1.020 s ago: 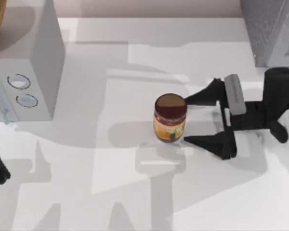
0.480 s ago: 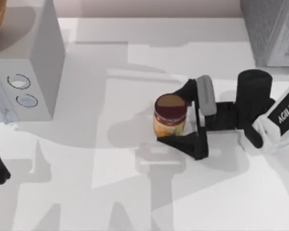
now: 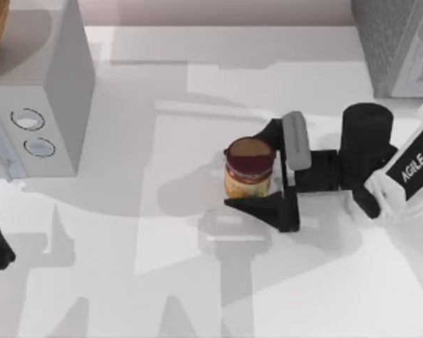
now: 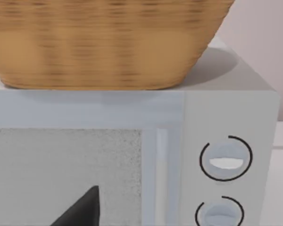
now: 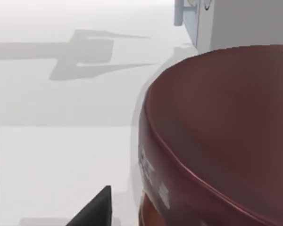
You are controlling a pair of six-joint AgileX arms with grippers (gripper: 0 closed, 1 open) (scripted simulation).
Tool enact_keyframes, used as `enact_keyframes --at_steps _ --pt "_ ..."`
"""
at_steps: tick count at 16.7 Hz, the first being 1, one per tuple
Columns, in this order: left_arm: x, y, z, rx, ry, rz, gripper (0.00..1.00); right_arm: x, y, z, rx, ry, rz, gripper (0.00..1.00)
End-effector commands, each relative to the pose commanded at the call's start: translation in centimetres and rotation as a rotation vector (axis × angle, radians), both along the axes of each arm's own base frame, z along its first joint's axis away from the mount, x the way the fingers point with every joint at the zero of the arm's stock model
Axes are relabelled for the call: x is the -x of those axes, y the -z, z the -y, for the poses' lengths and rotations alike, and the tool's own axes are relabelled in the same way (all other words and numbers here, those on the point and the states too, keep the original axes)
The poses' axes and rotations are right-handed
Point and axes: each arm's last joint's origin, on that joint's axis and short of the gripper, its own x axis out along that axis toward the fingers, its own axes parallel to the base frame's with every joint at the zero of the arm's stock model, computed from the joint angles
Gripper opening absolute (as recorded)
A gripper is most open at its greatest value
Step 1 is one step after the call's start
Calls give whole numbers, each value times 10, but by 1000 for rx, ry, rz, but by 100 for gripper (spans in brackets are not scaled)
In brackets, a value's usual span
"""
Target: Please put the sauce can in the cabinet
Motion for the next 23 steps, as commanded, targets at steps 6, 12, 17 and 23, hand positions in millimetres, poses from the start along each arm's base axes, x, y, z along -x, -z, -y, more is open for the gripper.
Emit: enact_keyframes --at_steps 6,12,17,23 --pt "0 0 0 0 0 0 100 0 0 0 0 0 0 32" --pt "0 0 0 0 0 0 100 0 0 0 0 0 0 0" --pt "0 0 0 0 0 0 100 0 0 0 0 0 0 0" --pt "0 0 0 0 0 0 100 -5 -24 0 -1 5 4 0"
